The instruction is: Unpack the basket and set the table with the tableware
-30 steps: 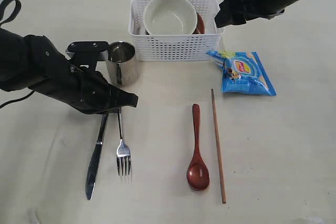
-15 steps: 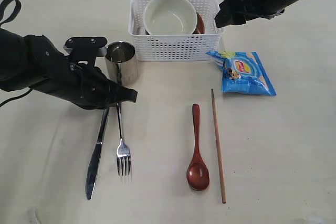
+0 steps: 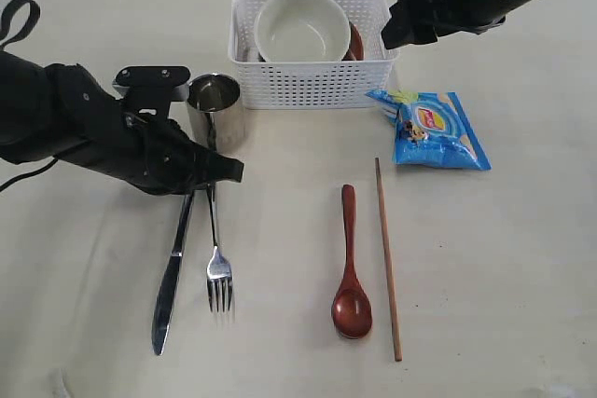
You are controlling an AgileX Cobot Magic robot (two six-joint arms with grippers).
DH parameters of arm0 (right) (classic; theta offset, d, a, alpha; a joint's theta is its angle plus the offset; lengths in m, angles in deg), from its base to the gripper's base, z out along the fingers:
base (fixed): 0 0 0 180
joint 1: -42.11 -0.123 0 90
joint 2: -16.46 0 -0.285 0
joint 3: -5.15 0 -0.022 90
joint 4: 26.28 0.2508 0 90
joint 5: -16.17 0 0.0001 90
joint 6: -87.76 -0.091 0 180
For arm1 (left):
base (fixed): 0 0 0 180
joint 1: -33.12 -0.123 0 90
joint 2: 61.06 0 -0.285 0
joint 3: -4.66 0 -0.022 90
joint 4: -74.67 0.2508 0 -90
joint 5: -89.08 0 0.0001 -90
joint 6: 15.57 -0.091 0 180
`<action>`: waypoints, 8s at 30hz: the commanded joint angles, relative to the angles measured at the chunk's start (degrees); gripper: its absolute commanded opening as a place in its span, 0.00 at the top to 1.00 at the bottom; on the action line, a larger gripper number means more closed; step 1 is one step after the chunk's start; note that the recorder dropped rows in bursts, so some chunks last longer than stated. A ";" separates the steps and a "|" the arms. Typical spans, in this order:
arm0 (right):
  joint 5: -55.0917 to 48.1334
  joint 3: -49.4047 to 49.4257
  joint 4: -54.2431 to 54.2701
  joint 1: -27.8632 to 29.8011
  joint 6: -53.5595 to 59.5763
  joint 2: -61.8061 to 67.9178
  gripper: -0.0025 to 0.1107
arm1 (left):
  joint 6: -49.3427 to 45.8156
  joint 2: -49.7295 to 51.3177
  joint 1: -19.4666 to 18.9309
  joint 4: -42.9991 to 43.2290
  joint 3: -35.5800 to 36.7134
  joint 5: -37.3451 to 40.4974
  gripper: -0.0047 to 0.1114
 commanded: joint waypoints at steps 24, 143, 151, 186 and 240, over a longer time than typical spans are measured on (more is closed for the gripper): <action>0.00 0.22 0.15 0.29 0.03 -0.33 0.35 | 0.02 3.99 2.69 -0.23 0.37 -2.51 0.96; -33.65 -69.43 23.49 11.94 19.61 45.16 0.45 | -34.06 8.14 -24.87 -23.12 -41.01 29.31 0.96; -33.65 -69.43 23.49 12.93 19.84 45.16 0.40 | -38.10 24.77 -24.87 -34.05 -62.65 42.32 0.89; -33.65 -69.07 22.99 13.01 21.45 45.41 0.40 | -29.22 49.54 -19.92 -35.72 -91.56 44.48 0.35; -33.65 -69.07 24.99 12.89 23.01 47.61 0.40 | -36.64 51.99 -18.23 -36.48 -93.94 51.12 0.73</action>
